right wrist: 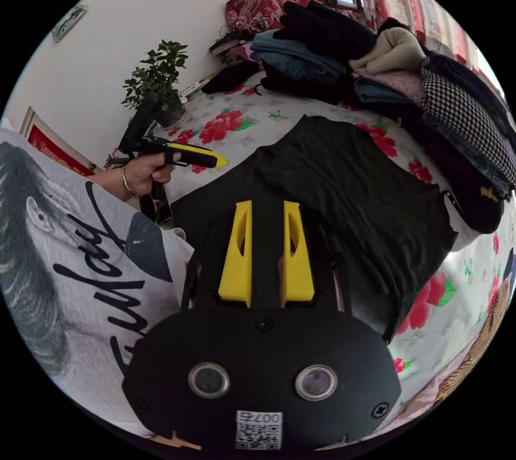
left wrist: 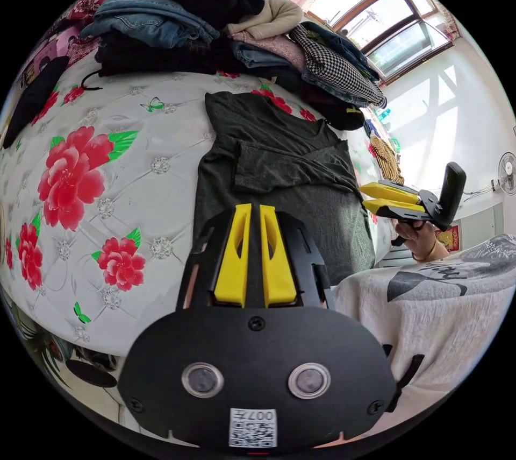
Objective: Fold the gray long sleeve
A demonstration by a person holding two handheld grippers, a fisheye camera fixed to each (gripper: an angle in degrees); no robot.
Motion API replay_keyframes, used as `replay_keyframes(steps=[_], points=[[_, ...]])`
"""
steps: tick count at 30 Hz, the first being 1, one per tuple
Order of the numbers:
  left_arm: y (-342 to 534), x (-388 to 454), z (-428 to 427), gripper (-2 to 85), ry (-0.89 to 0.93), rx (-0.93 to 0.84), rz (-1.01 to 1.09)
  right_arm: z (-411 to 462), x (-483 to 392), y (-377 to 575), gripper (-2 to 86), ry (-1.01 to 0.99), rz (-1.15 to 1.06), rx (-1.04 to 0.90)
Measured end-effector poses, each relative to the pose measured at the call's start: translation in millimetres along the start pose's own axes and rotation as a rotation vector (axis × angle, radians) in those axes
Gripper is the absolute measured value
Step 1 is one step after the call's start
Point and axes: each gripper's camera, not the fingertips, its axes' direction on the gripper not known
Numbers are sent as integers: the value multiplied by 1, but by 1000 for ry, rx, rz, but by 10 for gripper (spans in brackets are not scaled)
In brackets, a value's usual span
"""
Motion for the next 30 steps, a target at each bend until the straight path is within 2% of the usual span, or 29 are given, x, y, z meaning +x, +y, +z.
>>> replay_keyframes(steps=[8,13,16,18,19,22,25,27,30], points=[[-26,-14,30,71,42,-5,9,-3,120,48,28,223,296,-112],[-80,-3,56,92,35,-7,124,10,160,49,24,245,307,-189],[-102,8,99,79,12,-118,200,28,177,48,20,236,297,-263],[-103,10,142,32,-19,-256,199,42,186,50,14,241,295,-313],[-101,10,148,18,-48,-270,193,41,187,50,13,257,293,-297],[-94,14,144,-2,-44,-229,204,38,195,47,4,242,283,-311],[-86,28,101,-7,21,-91,235,30,198,44,0,237,253,-303],[-72,51,50,-8,72,40,318,20,196,42,-2,243,218,-292],[-42,78,13,-9,36,100,432,3,191,42,-2,228,181,-250]])
